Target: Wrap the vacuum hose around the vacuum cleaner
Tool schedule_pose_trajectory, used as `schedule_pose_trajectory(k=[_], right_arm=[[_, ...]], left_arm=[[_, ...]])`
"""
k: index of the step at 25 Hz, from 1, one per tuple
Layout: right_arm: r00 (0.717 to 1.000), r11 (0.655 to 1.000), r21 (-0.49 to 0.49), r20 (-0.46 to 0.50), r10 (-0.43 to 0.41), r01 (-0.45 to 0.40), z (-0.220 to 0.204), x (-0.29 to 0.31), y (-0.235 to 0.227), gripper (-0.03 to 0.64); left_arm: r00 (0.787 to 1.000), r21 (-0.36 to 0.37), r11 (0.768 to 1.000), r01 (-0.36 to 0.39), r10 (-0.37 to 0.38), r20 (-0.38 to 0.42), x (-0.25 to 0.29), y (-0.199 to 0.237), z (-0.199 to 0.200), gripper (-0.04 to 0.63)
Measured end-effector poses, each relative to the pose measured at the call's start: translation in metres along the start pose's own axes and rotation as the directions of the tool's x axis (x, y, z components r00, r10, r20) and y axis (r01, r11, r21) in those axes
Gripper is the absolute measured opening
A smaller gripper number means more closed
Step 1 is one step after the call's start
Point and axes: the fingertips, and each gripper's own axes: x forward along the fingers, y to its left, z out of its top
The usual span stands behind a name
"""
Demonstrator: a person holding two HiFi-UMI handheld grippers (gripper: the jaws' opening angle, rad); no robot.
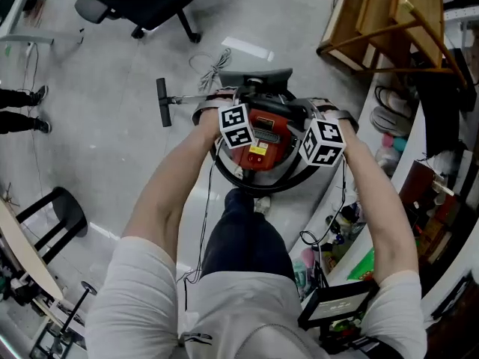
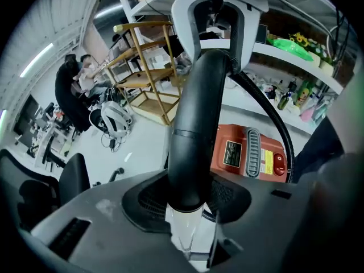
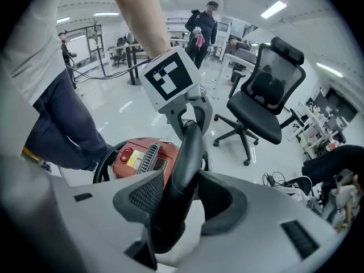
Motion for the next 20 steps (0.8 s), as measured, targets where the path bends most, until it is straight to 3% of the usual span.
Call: schedule_pose_trajectory(k=[9, 20], right_arm=[[1.000, 1.000, -0.012, -0.012, 0.000, 0.000, 0.014, 0.044, -0.011, 0.179], [0.997, 0.999, -0.024, -0.065, -0.040, 0.039, 0.011, 0.077, -0.024, 0.178]], left_arm=[[0.999, -0.140, 0.990, 0.033, -0.034, -0.007, 0.025, -0.009, -0.046, 0.152], [0.999, -0.196, 0.980, 0.033, -0.037, -0.013, 0.050, -0.003, -0.066, 0.152]])
